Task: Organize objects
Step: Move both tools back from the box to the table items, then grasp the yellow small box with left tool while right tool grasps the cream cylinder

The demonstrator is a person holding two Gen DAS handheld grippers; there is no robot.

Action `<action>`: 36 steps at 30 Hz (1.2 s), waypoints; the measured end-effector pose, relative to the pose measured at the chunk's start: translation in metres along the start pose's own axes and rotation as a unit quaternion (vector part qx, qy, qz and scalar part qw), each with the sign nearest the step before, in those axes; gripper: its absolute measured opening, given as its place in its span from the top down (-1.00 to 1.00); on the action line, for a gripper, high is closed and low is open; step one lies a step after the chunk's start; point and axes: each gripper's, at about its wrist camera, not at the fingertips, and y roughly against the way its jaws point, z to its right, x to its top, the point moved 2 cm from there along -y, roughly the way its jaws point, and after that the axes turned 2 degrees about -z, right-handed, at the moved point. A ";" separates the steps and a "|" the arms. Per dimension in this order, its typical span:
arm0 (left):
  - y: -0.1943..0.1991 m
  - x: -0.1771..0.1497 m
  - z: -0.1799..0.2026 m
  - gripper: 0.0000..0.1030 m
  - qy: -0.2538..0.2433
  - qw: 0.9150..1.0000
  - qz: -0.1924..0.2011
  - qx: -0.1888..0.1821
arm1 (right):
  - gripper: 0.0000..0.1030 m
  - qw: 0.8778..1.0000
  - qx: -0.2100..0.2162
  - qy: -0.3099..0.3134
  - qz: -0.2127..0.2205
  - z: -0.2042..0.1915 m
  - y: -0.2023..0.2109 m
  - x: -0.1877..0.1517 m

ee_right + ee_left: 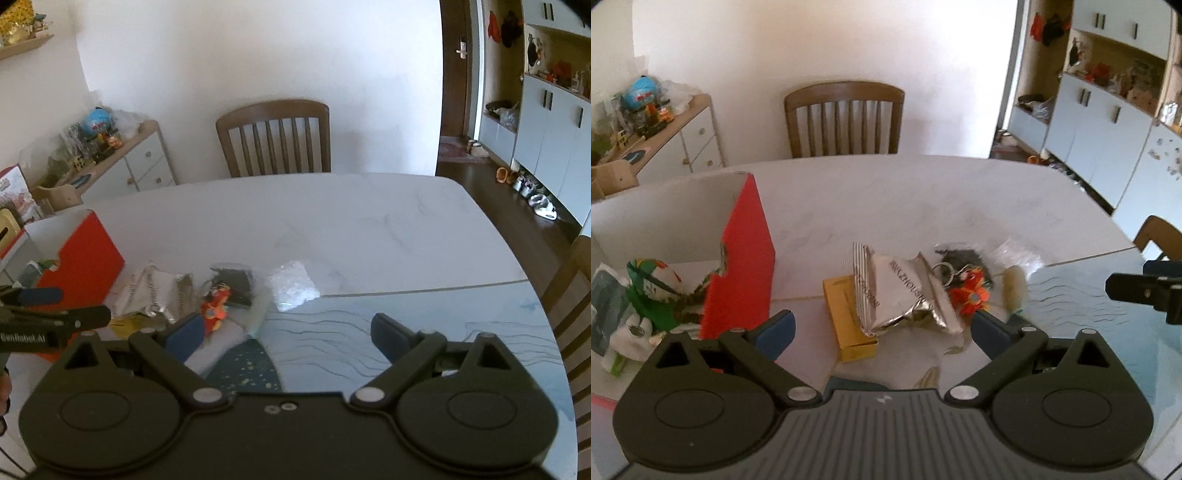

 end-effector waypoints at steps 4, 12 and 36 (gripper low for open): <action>-0.014 -0.008 0.007 -0.98 -0.001 1.000 0.001 0.020 | -0.85 1.000 0.004 0.000 -0.011 0.001 -0.019 -0.001; -0.032 -0.018 0.013 -0.98 -0.001 0.999 0.008 0.053 | -0.70 0.999 0.012 0.017 -0.037 -0.009 -0.052 -0.009; -0.068 -0.021 -0.004 0.04 0.042 0.996 -0.031 0.070 | 0.34 0.997 0.000 0.029 -0.071 -0.028 -0.104 -0.011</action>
